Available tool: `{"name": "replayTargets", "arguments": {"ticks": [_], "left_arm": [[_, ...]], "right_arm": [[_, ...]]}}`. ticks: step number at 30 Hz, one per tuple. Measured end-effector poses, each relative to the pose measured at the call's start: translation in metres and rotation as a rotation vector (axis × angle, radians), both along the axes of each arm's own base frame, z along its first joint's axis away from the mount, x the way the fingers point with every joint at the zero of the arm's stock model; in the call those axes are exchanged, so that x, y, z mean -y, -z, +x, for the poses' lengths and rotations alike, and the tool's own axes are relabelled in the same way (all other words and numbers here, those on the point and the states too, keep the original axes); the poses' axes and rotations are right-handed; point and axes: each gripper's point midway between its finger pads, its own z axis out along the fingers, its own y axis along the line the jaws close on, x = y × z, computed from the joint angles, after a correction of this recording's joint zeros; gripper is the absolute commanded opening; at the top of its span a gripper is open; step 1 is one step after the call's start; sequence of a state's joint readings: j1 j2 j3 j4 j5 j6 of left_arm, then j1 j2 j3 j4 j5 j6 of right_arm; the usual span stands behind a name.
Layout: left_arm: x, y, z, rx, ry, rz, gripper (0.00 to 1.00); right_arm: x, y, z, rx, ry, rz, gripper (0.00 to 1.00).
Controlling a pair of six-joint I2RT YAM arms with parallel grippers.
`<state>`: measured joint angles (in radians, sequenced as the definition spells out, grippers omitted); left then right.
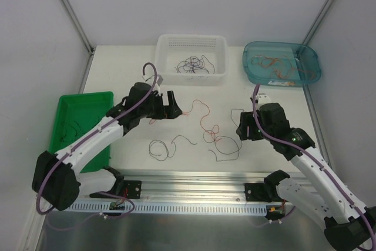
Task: Untangle the cables
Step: Untie the cable, then place the cable in the bin.
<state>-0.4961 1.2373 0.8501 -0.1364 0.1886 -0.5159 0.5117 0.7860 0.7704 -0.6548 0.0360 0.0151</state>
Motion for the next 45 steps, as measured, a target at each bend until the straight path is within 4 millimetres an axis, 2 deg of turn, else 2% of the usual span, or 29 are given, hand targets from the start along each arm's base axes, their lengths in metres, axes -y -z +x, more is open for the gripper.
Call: {"name": "replayTargets", "arguments": {"ticks": [3,6,8,11,15,18,19,21,22,23,26,29,31,33,36,37,39,41,43,45], "left_arm": [[0.001,-0.014,-0.032,0.065,0.054,0.039,0.99],[0.007,-0.008,-0.064,0.072,0.113,0.083,0.99],[0.009,0.008,-0.081,0.041,0.137,0.130,0.99],[0.010,0.046,-0.106,-0.050,0.163,0.236,0.98],[0.002,0.092,-0.118,-0.160,0.142,0.405,0.89],[-0.004,0.113,-0.118,-0.218,0.121,0.507,0.70],[-0.005,0.116,-0.116,-0.225,0.111,0.527,0.51],[-0.003,0.118,-0.110,-0.228,0.089,0.547,0.26],[-0.001,0.118,-0.107,-0.225,0.081,0.549,0.04],[-0.001,0.116,-0.105,-0.217,0.076,0.554,0.00],[-0.003,0.107,-0.099,-0.189,0.057,0.562,0.00],[-0.009,0.085,-0.093,-0.139,0.027,0.560,0.00],[-0.011,0.054,-0.086,-0.079,0.006,0.532,0.00],[-0.012,0.011,-0.075,-0.006,-0.028,0.477,0.00],[-0.023,-0.068,-0.053,0.125,-0.104,0.367,0.00],[-0.032,-0.094,-0.045,0.166,-0.140,0.335,0.00],[-0.056,-0.133,-0.034,0.227,-0.217,0.306,0.00],[-0.089,-0.163,-0.025,0.272,-0.318,0.309,0.00],[-0.122,-0.175,-0.021,0.286,-0.407,0.347,0.00],[-0.156,-0.175,-0.021,0.268,-0.493,0.399,0.00]], "right_arm": [[-0.002,-0.005,0.003,0.027,-0.002,0.016,0.68],[-0.004,-0.007,0.005,0.036,-0.006,0.026,0.72],[-0.005,-0.005,0.005,0.037,-0.008,0.031,0.73],[-0.006,0.001,0.004,0.025,-0.010,0.030,0.75],[-0.006,0.001,0.003,0.023,-0.010,0.031,0.77],[-0.005,-0.001,0.003,0.032,-0.011,0.036,0.77],[-0.005,-0.001,0.003,0.035,-0.010,0.038,0.77],[-0.005,-0.003,0.002,0.043,-0.010,0.042,0.77],[-0.005,-0.004,0.002,0.045,-0.010,0.044,0.77],[-0.005,-0.004,0.002,0.047,-0.010,0.045,0.77],[-0.005,-0.006,0.002,0.053,-0.011,0.047,0.77],[-0.005,-0.006,0.002,0.056,-0.011,0.048,0.77],[-0.005,-0.006,0.002,0.055,-0.011,0.047,0.77],[-0.005,-0.006,0.002,0.056,-0.012,0.047,0.77],[-0.005,-0.006,0.002,0.057,-0.013,0.047,0.77],[-0.005,-0.006,0.002,0.057,-0.013,0.046,0.77],[-0.005,-0.007,0.002,0.057,-0.013,0.046,0.77],[-0.005,-0.007,0.002,0.057,-0.013,0.047,0.77],[-0.004,-0.006,0.002,0.057,-0.013,0.046,0.78],[-0.004,-0.006,0.001,0.057,-0.013,0.045,0.78]]}}
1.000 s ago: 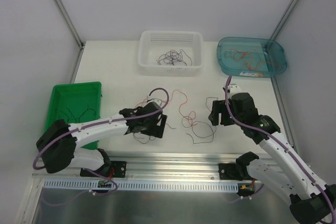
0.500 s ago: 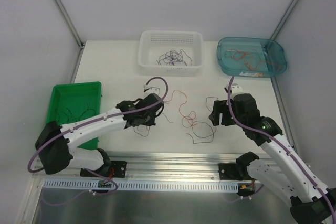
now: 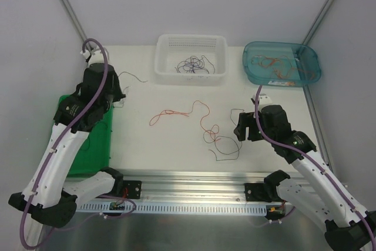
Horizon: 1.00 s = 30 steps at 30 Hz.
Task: Untangle the cables
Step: Place the cable in the bin.
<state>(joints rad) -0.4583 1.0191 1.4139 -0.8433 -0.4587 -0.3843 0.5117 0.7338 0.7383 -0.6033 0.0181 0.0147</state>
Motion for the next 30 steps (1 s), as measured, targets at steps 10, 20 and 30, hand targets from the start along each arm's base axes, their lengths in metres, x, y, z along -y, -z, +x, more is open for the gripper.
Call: {"name": "replayTargets", "arguments": {"ticks": [10,20,30], "left_arm": [[-0.143,0.086,-0.022,-0.194,-0.498,0.153,0.00],[-0.166,0.175,-0.030,-0.391,-0.541,0.097,0.80],[-0.003,0.134,-0.014,-0.190,0.046,-0.243,0.99]], "right_arm": [[0.000,0.002,-0.001,-0.009,0.000,-0.004,0.78],[0.003,0.006,-0.005,-0.017,0.002,-0.006,0.78],[0.008,0.020,-0.013,-0.061,0.021,-0.017,0.78]]}}
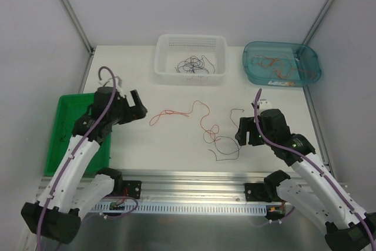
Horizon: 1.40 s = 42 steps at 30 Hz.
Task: Untangle the cables
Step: Place the cable in the bin, then pick up the cable at the center of the board.
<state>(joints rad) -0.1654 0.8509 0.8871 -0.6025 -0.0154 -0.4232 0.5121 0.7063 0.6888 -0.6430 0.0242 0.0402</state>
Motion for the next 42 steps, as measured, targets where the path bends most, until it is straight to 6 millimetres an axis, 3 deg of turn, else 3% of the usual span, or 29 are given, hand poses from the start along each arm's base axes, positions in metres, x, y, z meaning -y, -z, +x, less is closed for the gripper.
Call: {"name": "replayTargets", "arguments": {"ticks": [3,7,10,13,16,21,28,33,38,42], "left_arm": [[0.076,0.010,-0.015,-0.060,0.219,-0.079,0.99],[0.164,0.035,-0.041,-0.169,0.453,-0.067,0.99],[0.220,0.049,-0.049,-0.228,0.554,-0.050,0.97],[0.267,0.064,-0.046,-0.252,0.593,-0.030,0.93],[0.295,0.085,-0.044,-0.279,0.608,-0.018,0.87],[0.306,0.119,-0.041,-0.324,0.612,0.011,0.81],[0.309,0.133,-0.037,-0.289,0.669,-0.009,0.68],[0.297,0.152,-0.039,-0.313,0.726,-0.037,0.55],[0.290,0.159,-0.037,-0.293,0.774,-0.074,0.52],[0.298,0.154,-0.039,-0.260,0.830,-0.117,0.52]], "right_arm": [[0.002,-0.001,0.001,0.008,0.019,0.000,0.78],[0.005,-0.005,0.000,0.025,0.037,0.009,0.78],[0.007,-0.008,0.000,0.038,0.050,0.016,0.78],[0.007,-0.010,-0.001,0.045,0.054,0.025,0.78],[0.008,-0.012,-0.003,0.051,0.056,0.032,0.78],[0.010,-0.017,-0.008,0.069,0.060,0.049,0.78],[0.010,-0.017,-0.013,0.073,0.053,0.063,0.78],[0.011,-0.013,-0.016,0.056,0.049,0.060,0.78],[0.011,-0.013,-0.016,0.057,0.050,0.062,0.78],[0.010,-0.012,-0.017,0.052,0.048,0.064,0.78]]}}
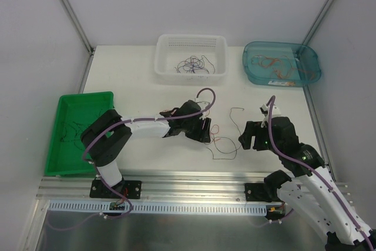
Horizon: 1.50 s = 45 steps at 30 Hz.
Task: Untangle the cables
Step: Pick up the cable at the center of the board, then place the cable in the bin.
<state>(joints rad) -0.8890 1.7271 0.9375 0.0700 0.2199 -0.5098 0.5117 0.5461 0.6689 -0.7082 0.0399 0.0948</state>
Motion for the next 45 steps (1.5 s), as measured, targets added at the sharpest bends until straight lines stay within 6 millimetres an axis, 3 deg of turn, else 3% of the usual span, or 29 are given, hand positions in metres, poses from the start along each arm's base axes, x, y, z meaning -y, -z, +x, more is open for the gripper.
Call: {"name": "replayTargets", "arguments": {"ticks": [1,4,7,13,17,21,23,27,30,33,36,40,45], "left_arm": [[0.002,-0.002,0.000,0.004,0.011,-0.013,0.52],[0.009,-0.008,0.001,0.019,0.034,-0.052,0.34],[0.013,-0.011,0.001,0.031,0.053,-0.073,0.03],[0.001,-0.026,-0.009,0.053,0.072,-0.081,0.00],[-0.019,-0.083,-0.018,0.117,0.071,-0.096,0.00],[-0.041,-0.175,-0.013,0.245,0.030,-0.145,0.00],[-0.059,-0.224,-0.009,0.311,-0.012,-0.201,0.00],[-0.117,-0.305,0.002,0.429,-0.158,-0.281,0.00],[-0.148,-0.348,0.000,0.504,-0.235,-0.314,0.00],[-0.176,-0.376,0.004,0.572,-0.324,-0.293,0.00],[-0.212,-0.385,0.019,0.630,-0.489,-0.211,0.00],[-0.278,-0.373,0.037,0.679,-0.768,-0.004,0.00],[-0.355,-0.371,0.038,0.736,-1.036,0.245,0.00]], "right_arm": [[0.000,0.001,0.000,-0.002,0.000,0.000,0.78],[0.000,0.002,-0.001,-0.007,-0.001,0.000,0.79],[0.000,0.003,-0.001,-0.008,-0.001,0.000,0.78],[0.000,0.003,-0.001,-0.009,-0.001,-0.001,0.78],[0.000,0.003,-0.001,-0.009,-0.001,-0.001,0.78],[-0.001,0.004,-0.001,-0.015,-0.001,-0.004,0.78],[-0.001,0.004,0.000,-0.016,0.000,-0.002,0.78],[-0.004,0.003,0.002,-0.014,-0.001,0.008,0.78],[-0.005,0.003,0.002,-0.014,-0.005,0.012,0.78],[-0.006,0.003,0.002,-0.017,-0.009,0.014,0.78],[-0.006,0.003,0.002,-0.019,-0.010,0.015,0.78],[-0.006,0.003,0.002,-0.019,-0.011,0.015,0.78],[-0.007,0.006,0.002,-0.031,-0.015,0.011,0.78]]}}
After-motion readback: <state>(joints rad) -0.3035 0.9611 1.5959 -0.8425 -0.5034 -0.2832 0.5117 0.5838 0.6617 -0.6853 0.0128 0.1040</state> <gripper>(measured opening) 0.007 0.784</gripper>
